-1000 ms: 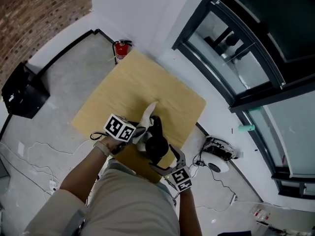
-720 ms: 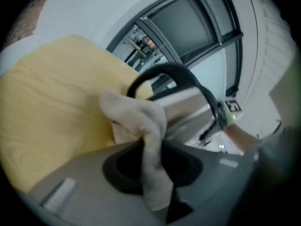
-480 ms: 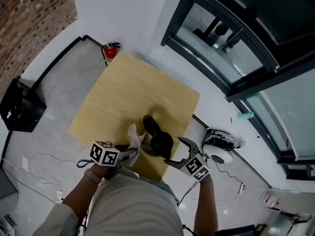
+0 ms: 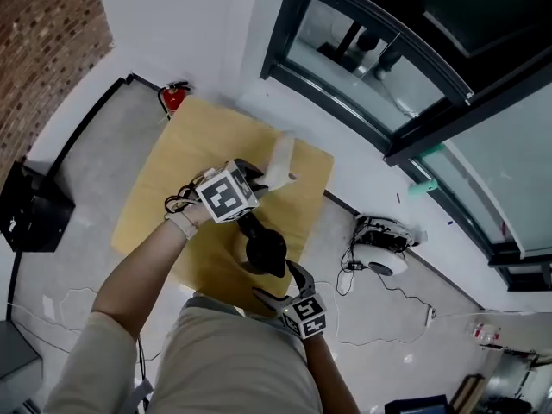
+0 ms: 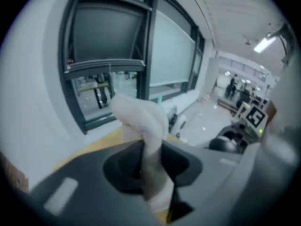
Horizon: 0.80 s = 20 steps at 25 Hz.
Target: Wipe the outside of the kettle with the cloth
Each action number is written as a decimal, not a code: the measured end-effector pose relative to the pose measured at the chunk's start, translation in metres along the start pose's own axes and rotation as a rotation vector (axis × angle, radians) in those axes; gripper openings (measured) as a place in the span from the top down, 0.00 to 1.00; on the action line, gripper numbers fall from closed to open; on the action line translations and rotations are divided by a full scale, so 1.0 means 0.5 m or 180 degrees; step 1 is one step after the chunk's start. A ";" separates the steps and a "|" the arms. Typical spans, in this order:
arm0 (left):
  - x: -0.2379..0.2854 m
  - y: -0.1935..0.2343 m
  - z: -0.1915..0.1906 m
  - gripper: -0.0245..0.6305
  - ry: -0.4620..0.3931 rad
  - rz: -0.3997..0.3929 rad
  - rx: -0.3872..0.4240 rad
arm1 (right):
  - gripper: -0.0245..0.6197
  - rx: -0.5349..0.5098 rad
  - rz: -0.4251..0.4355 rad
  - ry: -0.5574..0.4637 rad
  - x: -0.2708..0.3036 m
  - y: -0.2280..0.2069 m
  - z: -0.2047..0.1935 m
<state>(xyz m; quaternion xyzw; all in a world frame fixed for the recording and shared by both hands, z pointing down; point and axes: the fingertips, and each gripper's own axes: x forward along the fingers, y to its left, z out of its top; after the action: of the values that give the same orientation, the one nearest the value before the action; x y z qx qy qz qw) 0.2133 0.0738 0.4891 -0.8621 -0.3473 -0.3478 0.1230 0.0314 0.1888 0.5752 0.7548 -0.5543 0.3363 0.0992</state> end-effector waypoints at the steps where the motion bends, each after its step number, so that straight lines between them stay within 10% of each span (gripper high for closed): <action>1: 0.026 -0.017 -0.014 0.81 0.0203 -0.0132 0.0135 | 0.19 -0.0008 -0.0060 0.0017 0.002 0.000 -0.004; 5: 0.049 -0.067 -0.080 0.81 0.0600 -0.0319 0.0076 | 0.19 0.0270 -0.0245 -0.0169 -0.004 -0.036 0.015; 10: -0.016 -0.100 -0.140 0.81 0.0288 -0.0289 -0.0957 | 0.19 0.0272 -0.0231 -0.0160 -0.018 -0.092 0.026; 17: -0.121 -0.097 -0.302 0.81 -0.0383 0.0681 -0.2602 | 0.20 0.0549 -0.0540 -0.0284 0.022 -0.181 0.090; 20: -0.192 -0.105 -0.299 0.81 -0.0878 0.0995 -0.2770 | 0.20 0.0433 -0.0626 -0.0210 0.038 -0.186 0.123</action>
<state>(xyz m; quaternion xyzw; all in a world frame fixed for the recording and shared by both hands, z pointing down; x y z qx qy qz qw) 0.0507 -0.0053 0.5306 -0.9135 -0.0488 -0.3206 -0.2456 0.1430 0.1760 0.5613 0.8212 -0.4565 0.3367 0.0620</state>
